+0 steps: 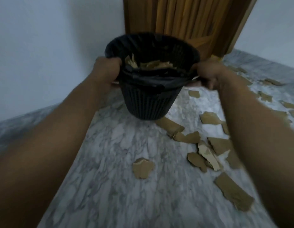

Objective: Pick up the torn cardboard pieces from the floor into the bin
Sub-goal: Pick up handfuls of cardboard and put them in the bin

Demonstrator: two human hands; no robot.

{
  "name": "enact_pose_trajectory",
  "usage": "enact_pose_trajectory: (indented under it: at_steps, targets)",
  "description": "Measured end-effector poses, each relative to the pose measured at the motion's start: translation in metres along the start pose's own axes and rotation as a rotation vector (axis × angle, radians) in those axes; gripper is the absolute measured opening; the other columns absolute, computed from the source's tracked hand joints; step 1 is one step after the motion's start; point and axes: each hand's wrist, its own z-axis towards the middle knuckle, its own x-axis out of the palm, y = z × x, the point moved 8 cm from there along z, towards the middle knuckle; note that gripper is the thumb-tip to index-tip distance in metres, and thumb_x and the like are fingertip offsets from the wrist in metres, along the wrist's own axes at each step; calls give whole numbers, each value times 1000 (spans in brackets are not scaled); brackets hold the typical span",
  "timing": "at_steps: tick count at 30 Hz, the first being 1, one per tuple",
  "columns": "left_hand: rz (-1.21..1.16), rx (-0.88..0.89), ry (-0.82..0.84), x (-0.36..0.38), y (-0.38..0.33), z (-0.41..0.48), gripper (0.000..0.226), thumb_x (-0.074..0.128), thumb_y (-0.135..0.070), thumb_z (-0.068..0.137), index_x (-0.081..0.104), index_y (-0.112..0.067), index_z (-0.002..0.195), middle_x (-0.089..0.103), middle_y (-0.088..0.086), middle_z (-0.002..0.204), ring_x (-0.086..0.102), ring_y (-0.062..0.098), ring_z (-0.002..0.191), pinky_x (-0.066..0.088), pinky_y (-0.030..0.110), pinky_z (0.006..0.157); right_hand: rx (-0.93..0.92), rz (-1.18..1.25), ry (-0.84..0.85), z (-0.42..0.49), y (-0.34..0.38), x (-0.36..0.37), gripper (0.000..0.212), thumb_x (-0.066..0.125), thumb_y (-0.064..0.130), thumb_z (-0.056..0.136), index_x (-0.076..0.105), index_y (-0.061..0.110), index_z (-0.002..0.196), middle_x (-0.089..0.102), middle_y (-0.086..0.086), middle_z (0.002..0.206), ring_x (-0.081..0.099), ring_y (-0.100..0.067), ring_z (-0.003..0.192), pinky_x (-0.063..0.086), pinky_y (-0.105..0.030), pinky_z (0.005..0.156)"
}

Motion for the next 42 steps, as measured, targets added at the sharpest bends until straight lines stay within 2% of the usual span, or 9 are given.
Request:
enact_pose_trajectory:
  at_steps: [7, 11, 18, 26, 30, 33, 37, 40, 42]
  targets:
    - [21, -20, 82, 131, -49, 43, 6, 52, -11, 99, 56, -11, 96, 64, 9, 93, 64, 15, 57, 58, 29, 53, 37, 51, 49, 84, 35, -122, 26, 46, 14, 103, 55, 13, 128, 65, -10, 119, 68, -31, 104, 59, -48, 80]
    - [26, -129, 112, 195, -28, 84, 23, 51, -3, 99, 57, -9, 121, 59, 6, 109, 61, 19, 90, 60, 30, 54, 31, 162, 44, 132, -17, -141, 23, 39, 7, 106, 54, 14, 122, 62, -5, 103, 63, -24, 88, 55, -42, 68]
    - [107, -187, 39, 225, 15, 149, 22, 51, -7, 100, 55, -8, 122, 57, 4, 103, 58, 20, 88, 61, 28, 60, -44, 410, -18, 194, -87, -127, 34, 48, 5, 102, 50, 27, 128, 65, -3, 109, 66, -30, 100, 60, -53, 78]
    - [-118, -171, 123, 233, 40, 202, 58, 53, -3, 99, 35, -26, 149, 58, 5, 124, 71, 23, 92, 62, 31, 69, -143, 307, -80, 253, -86, -81, 52, 58, 5, 96, 41, 29, 138, 55, -11, 136, 61, -34, 113, 62, -37, 65]
    - [114, -70, 157, 251, 36, 213, 55, 56, -18, 99, 34, -29, 149, 60, 2, 119, 71, 24, 92, 62, 39, 71, -253, 155, -183, 273, -83, -67, 66, 56, 10, 92, 33, 23, 152, 46, -12, 147, 54, -33, 124, 57, -48, 90]
    - [302, 21, 104, 235, 60, 225, 34, 61, -22, 95, 54, -21, 128, 64, 6, 110, 69, 27, 87, 61, 45, 79, -325, 0, -313, 276, -82, -72, 61, 53, 10, 91, 38, 14, 150, 48, -9, 147, 49, -23, 130, 43, -30, 107]
    - [956, 127, 326, 205, 133, 228, 26, 61, -26, 95, 67, -9, 113, 61, 9, 117, 58, 29, 114, 47, 35, 92, -565, -77, -429, 243, -75, -62, 58, 53, 10, 95, 34, 6, 149, 51, 2, 136, 48, -2, 119, 42, -13, 100]
    - [1081, 30, 466, 186, 190, 221, 66, 58, -46, 94, 41, -10, 147, 40, 16, 150, 41, 34, 136, 35, 39, 111, -447, -106, -581, 220, -113, -30, 46, 51, 11, 93, 44, 7, 138, 53, -6, 123, 50, -14, 108, 42, -29, 86]
    - [1131, -27, 542, 180, 221, 224, 81, 51, -58, 93, 20, -17, 156, 17, 12, 162, 20, 31, 148, 17, 40, 121, -327, -195, -432, 222, -145, 17, 40, 51, 15, 91, 50, 3, 129, 56, -17, 119, 54, -26, 104, 37, -29, 80]
